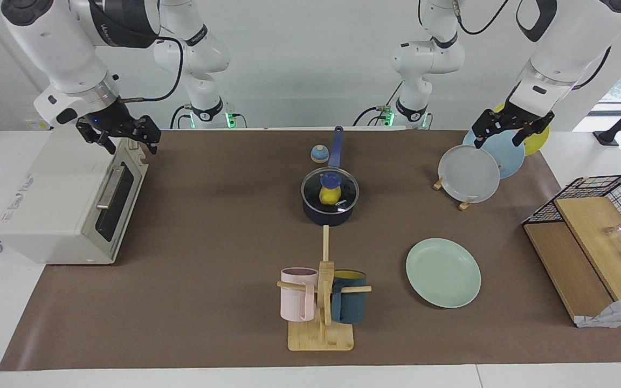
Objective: Transfer potato from pot to plate
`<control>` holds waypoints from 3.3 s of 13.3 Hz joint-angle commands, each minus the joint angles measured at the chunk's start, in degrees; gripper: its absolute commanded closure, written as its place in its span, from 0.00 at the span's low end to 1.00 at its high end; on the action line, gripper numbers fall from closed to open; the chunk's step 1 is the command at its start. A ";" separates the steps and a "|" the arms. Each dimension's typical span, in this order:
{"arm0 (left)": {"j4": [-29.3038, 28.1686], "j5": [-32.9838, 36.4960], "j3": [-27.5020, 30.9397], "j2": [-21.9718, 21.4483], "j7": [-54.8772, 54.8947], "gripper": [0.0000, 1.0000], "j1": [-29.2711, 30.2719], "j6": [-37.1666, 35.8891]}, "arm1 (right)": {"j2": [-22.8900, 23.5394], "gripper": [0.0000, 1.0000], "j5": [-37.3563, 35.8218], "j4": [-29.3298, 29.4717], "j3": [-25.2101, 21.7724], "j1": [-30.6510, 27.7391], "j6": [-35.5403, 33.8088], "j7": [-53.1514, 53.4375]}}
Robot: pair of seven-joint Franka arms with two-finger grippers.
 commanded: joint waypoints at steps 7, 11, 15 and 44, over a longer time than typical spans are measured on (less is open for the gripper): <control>-1.52 0.91 -0.35 -1.54 0.29 0.00 0.57 -0.07 | -0.37 0.00 0.16 0.54 0.73 -0.38 0.13 -0.87; -1.52 0.91 -0.27 -1.54 0.29 0.00 0.57 -0.07 | -0.90 0.00 0.33 -1.04 0.82 -0.38 2.31 -1.39; -1.52 0.91 -0.36 -1.54 0.29 0.00 0.57 -0.07 | -3.10 0.00 0.25 -6.14 2.66 1.90 8.28 -1.13; -1.52 0.91 -0.36 -1.54 0.29 0.00 0.57 -0.07 | 19.84 0.00 -5.72 1.61 5.56 38.29 27.62 37.81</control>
